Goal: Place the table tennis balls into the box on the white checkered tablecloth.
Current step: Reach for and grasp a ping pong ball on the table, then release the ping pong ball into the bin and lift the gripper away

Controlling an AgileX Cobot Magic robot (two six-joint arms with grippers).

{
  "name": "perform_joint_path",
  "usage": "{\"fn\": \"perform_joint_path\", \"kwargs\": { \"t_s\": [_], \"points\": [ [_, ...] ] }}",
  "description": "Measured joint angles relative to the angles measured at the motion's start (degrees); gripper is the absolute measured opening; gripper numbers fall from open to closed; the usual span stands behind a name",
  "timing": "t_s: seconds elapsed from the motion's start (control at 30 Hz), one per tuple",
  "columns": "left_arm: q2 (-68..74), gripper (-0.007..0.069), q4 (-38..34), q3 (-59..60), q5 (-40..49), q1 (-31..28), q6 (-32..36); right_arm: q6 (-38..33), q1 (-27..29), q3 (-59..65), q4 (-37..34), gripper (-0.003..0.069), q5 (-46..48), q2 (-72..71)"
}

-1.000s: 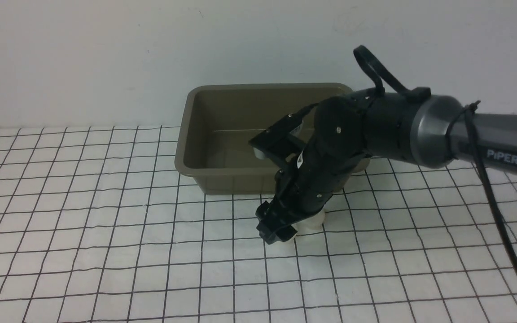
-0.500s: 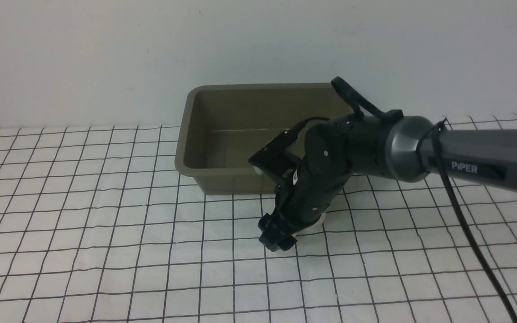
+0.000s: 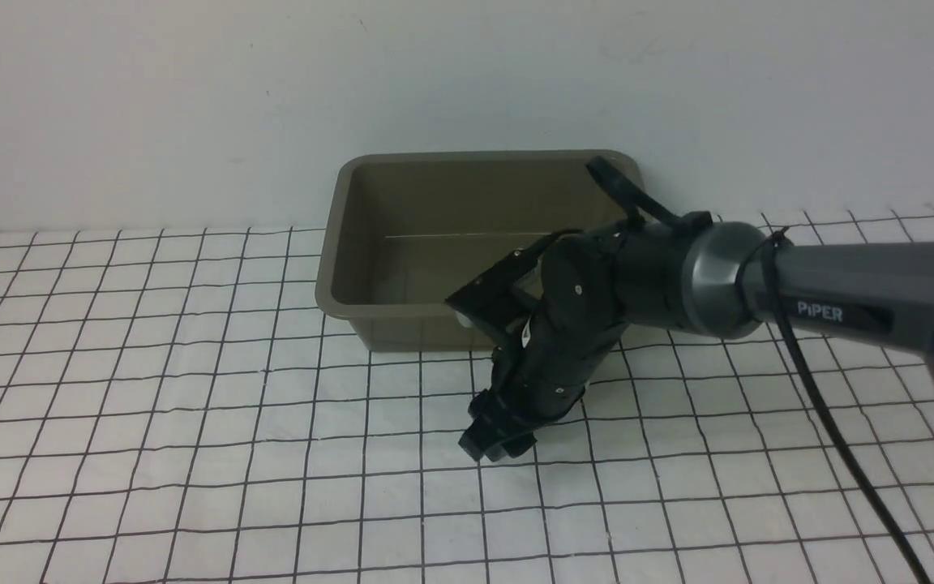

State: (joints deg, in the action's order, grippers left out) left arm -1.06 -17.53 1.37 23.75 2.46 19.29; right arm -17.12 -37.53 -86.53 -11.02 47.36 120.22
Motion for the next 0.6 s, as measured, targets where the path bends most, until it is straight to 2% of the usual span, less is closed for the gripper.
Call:
{"fn": "perform_joint_path", "kwargs": {
  "t_s": [0.2,0.33,0.5,0.6],
  "points": [
    [0.00,-0.0004,0.00,0.00,0.00,0.00,0.00,-1.63,-4.28,0.00,-3.99,0.0357,1.69,-6.40],
    [0.00,-0.0004,0.00,0.00,0.00,0.00,0.00,-2.06,-6.96,-0.25,-3.99,0.0357,0.40,-10.79],
    [0.00,-0.0004,0.00,0.00,0.00,0.00,0.00,-0.59,-6.01,-5.43,3.37,0.0357,-5.46,-12.68],
    [0.00,-0.0004,0.00,0.00,0.00,0.00,0.00,4.41,-1.85,-11.33,9.65,0.0357,-7.44,-9.54]
  ]
}}
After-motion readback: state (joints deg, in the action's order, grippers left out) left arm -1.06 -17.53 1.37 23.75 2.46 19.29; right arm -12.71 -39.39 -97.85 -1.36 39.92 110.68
